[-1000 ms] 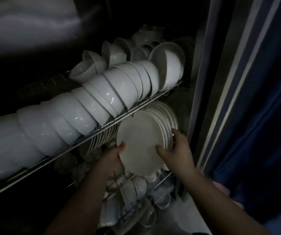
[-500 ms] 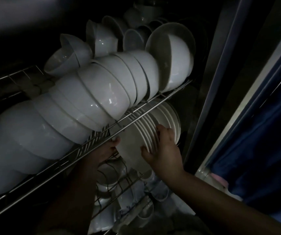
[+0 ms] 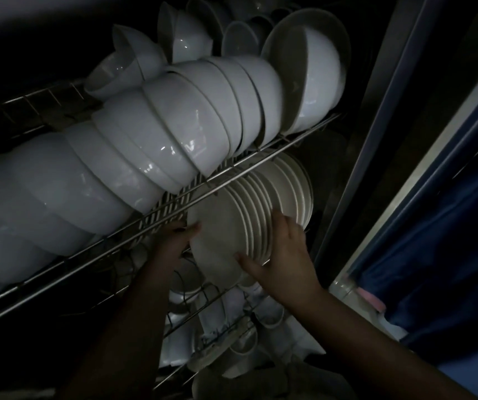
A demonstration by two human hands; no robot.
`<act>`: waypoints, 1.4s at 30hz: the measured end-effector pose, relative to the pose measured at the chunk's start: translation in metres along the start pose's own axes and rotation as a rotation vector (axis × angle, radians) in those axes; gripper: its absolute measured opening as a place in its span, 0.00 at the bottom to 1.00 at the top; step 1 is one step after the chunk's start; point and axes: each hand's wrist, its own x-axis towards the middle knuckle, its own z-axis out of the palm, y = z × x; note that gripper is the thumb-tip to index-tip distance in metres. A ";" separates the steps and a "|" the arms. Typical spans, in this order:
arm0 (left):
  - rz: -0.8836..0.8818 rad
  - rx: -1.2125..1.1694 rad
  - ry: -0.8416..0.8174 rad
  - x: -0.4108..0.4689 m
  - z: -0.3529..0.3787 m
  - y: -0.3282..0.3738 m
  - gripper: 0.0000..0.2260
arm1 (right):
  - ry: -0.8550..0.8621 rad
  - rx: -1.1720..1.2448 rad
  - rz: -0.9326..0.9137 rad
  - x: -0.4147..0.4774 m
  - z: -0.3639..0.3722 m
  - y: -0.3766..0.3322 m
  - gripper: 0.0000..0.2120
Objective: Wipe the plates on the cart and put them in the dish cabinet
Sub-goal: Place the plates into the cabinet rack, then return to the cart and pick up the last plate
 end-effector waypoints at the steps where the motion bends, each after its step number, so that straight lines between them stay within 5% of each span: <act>1: 0.019 0.041 0.072 -0.003 0.001 -0.003 0.08 | 0.034 -0.081 -0.002 -0.001 -0.001 0.004 0.50; 8: 0.177 0.111 0.234 -0.037 0.001 -0.010 0.12 | 0.035 -0.105 -0.061 0.000 -0.012 0.024 0.43; 13: 0.394 0.500 0.282 -0.079 -0.002 -0.009 0.14 | 0.049 0.001 -0.357 0.001 -0.018 0.017 0.26; 18: 0.431 0.704 0.456 -0.168 0.022 -0.011 0.13 | -0.272 -0.013 -0.672 -0.021 -0.008 0.003 0.16; 25: -0.018 0.841 0.692 -0.317 0.036 -0.088 0.11 | -0.782 -0.193 -0.949 -0.099 0.032 -0.016 0.13; 31: -0.391 0.721 0.953 -0.484 0.010 -0.161 0.14 | -1.073 -0.149 -1.330 -0.234 0.055 -0.086 0.17; 42: -1.043 0.622 1.469 -0.862 -0.062 -0.297 0.14 | -1.313 0.114 -2.001 -0.638 0.071 -0.254 0.19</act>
